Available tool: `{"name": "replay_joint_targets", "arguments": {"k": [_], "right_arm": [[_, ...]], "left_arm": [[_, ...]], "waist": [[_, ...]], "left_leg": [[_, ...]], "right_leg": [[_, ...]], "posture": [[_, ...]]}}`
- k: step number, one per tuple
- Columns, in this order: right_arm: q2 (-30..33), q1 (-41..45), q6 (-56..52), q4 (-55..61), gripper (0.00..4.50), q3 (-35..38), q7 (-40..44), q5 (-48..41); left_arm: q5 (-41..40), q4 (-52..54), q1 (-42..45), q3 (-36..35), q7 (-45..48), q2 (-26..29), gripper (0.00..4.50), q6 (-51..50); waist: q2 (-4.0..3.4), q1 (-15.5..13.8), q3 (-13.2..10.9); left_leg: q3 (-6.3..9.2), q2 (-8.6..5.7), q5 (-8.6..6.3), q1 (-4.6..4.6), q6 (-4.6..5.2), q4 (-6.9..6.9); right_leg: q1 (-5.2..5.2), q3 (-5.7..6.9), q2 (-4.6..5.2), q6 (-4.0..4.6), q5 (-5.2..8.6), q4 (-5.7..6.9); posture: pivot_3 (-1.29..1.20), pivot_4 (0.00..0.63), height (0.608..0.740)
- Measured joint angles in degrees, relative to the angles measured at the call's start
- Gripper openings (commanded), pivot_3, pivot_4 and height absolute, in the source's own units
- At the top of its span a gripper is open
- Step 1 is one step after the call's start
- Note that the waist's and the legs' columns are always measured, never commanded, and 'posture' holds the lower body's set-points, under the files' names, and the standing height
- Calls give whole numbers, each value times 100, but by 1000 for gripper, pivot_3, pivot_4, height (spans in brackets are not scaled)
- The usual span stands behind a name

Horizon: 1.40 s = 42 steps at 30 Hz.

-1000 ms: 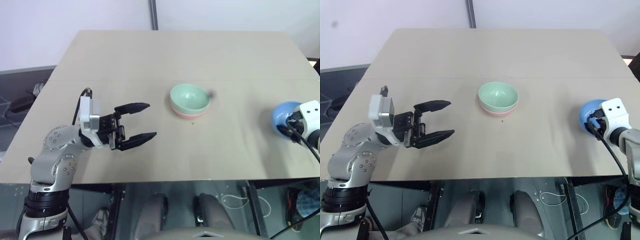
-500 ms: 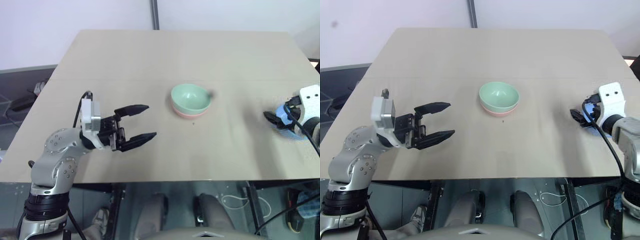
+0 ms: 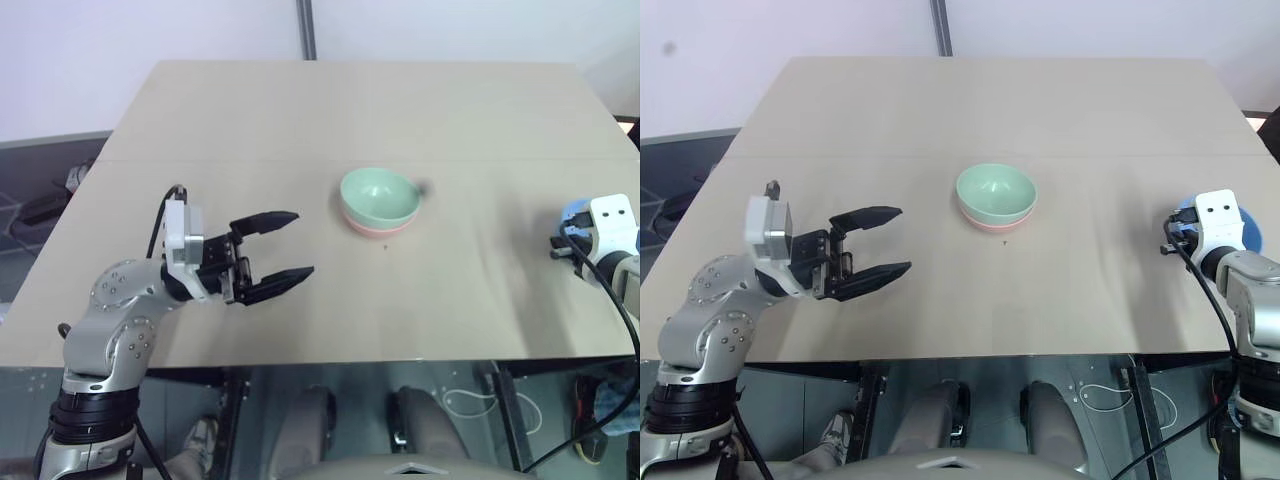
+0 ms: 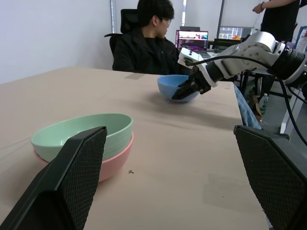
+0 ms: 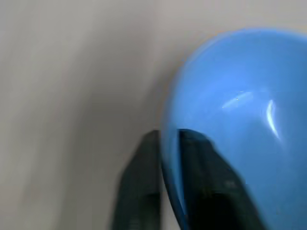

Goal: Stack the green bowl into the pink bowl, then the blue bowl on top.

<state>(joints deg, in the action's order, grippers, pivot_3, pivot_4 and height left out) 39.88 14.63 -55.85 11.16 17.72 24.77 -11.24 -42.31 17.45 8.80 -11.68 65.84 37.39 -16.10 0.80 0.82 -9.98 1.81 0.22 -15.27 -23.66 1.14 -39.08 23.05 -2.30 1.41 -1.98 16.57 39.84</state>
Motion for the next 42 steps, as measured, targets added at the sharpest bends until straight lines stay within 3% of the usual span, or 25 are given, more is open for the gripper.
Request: {"name": "replay_joint_targets", "arguments": {"k": [7,12,18,19,22,26,29,34,36,42], "right_arm": [[-37,131,634,808,86,-614,627,-364],[-889,1173,925,1538,86,-1364,929,-988],[-1618,2103,1476,940,86,-2745,1233,-844],[-1712,2155,1575,753,865,-2869,1253,-783],[-1884,2404,2026,-115,1976,-3291,1358,-443],[-1758,2439,2566,-801,3921,-3488,1424,64],[-1627,2399,2601,-527,3921,-3327,1451,45],[-1504,2045,2247,854,3921,-2270,1654,-1032],[-1106,1657,2020,1274,4474,-1908,1842,-1438],[-335,297,2259,1407,4489,-1282,1914,-1325]], "left_arm": [[112,10,-35,60,-310,-212,4500,60],[185,49,-213,70,-564,-358,4500,144],[288,227,-490,83,-774,-475,4500,260],[288,242,-509,82,-816,-485,4500,271],[299,366,-640,62,-953,-523,4500,306],[402,481,-806,42,-1168,-547,4500,406],[450,537,-873,33,-1333,-577,4500,433],[719,554,-982,-67,-1647,-651,4500,618],[740,537,-988,-199,-1796,-670,4500,647],[1018,356,-936,-325,-2017,-647,4500,766]], "waist": [[-2,40,-1],[0,91,-1],[2,54,0],[4,44,1],[4,27,1],[2,-9,-1],[2,-2,-1],[2,-5,0],[6,-33,2],[5,-23,1]], "left_leg": [[-2,8,0,3,0,0],[3,8,0,1,0,-1],[15,-2,0,-7,-1,-2],[15,-2,0,-4,-1,-2],[12,-3,1,-4,-1,-2],[13,-5,1,-10,-2,-1],[12,-4,0,-10,-1,0],[16,-2,-1,-8,0,3],[22,-3,-1,-7,0,1],[20,-5,-1,-5,1,1]], "right_leg": [[2,-1,-8,0,0,2],[1,-1,-4,0,-1,2],[3,3,11,1,-1,-4],[2,3,11,1,-1,-4],[3,3,12,1,-1,-2],[10,4,14,1,-1,-2],[11,2,13,1,-1,-1],[6,2,14,1,-1,-4],[-1,10,19,1,-1,-8],[-1,8,15,1,0,-4]], "posture": [[0,150,740],[0,150,740],[0,150,740],[0,150,740],[0,150,740],[0,150,740],[0,150,740],[0,150,740],[0,150,740],[0,150,740]]}}
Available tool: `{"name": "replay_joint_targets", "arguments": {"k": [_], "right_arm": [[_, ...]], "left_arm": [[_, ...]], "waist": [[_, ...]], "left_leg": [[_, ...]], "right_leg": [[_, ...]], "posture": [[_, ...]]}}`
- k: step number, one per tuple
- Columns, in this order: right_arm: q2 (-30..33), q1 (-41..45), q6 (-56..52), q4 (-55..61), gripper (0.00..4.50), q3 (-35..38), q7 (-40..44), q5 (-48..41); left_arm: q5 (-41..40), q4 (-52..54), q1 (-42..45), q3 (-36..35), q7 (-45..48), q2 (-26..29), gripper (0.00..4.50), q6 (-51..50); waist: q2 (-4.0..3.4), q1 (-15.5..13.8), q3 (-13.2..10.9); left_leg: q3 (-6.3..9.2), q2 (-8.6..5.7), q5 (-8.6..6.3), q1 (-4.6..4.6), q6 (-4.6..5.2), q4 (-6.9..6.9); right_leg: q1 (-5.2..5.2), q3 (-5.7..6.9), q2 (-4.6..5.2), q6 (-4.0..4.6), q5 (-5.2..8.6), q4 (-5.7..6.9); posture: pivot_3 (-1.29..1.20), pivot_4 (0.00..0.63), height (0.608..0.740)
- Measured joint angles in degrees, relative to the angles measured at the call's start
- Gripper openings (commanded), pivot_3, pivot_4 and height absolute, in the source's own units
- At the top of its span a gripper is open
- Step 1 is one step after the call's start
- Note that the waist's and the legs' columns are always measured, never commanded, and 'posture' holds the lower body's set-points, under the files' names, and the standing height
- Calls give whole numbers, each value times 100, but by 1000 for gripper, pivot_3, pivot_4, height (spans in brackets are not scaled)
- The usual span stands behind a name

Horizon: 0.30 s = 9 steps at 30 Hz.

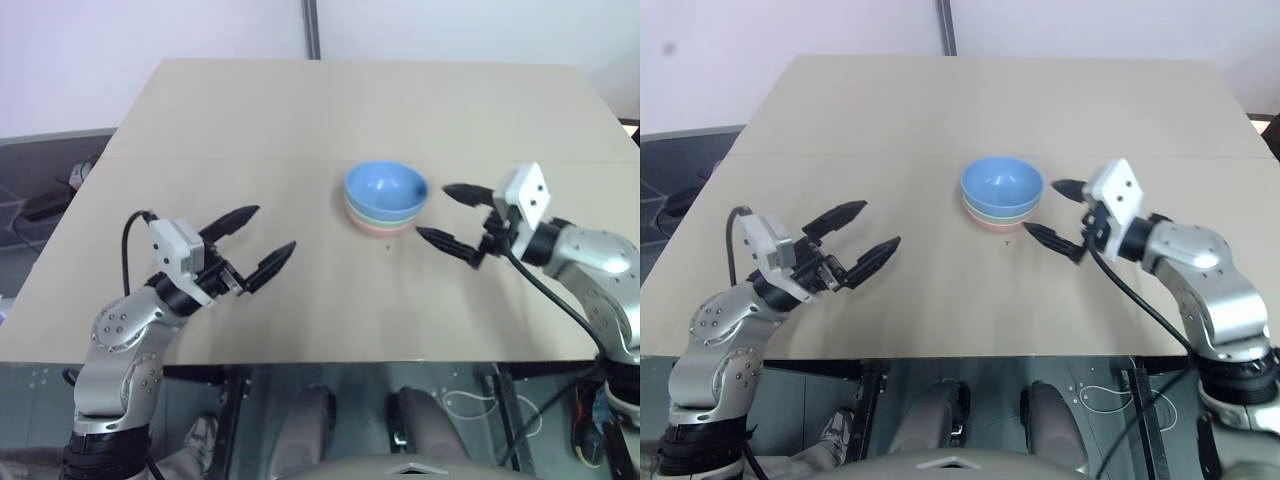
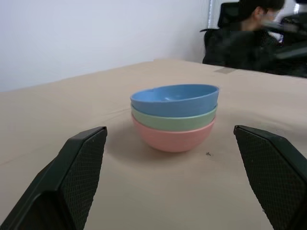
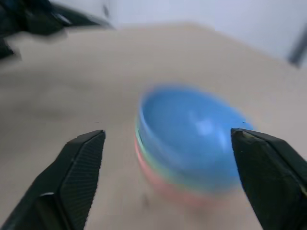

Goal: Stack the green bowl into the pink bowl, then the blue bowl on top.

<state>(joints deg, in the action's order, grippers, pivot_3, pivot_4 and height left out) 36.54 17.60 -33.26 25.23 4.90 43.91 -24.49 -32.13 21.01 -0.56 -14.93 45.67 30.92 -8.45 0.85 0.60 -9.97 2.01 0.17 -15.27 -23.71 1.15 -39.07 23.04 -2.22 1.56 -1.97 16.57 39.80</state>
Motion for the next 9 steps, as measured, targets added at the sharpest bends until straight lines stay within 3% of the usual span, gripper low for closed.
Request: {"name": "replay_joint_targets", "arguments": {"k": [4,9], "right_arm": [[322,-816,309,-26,4489,815,47,77],[641,-1752,536,-156,4489,1808,434,-77]], "left_arm": [[275,-139,7,-86,-155,185,4500,12],[46,-128,-287,-314,-35,541,4500,-416]], "waist": [[-1,19,0],[-1,30,0]], "left_leg": [[-8,0,0,3,0,0],[-11,2,0,10,0,0]], "right_leg": [[0,-6,-2,-1,0,2],[-6,-9,-3,-1,0,2]], "posture": [[0,150,740],[0,150,740]]}}
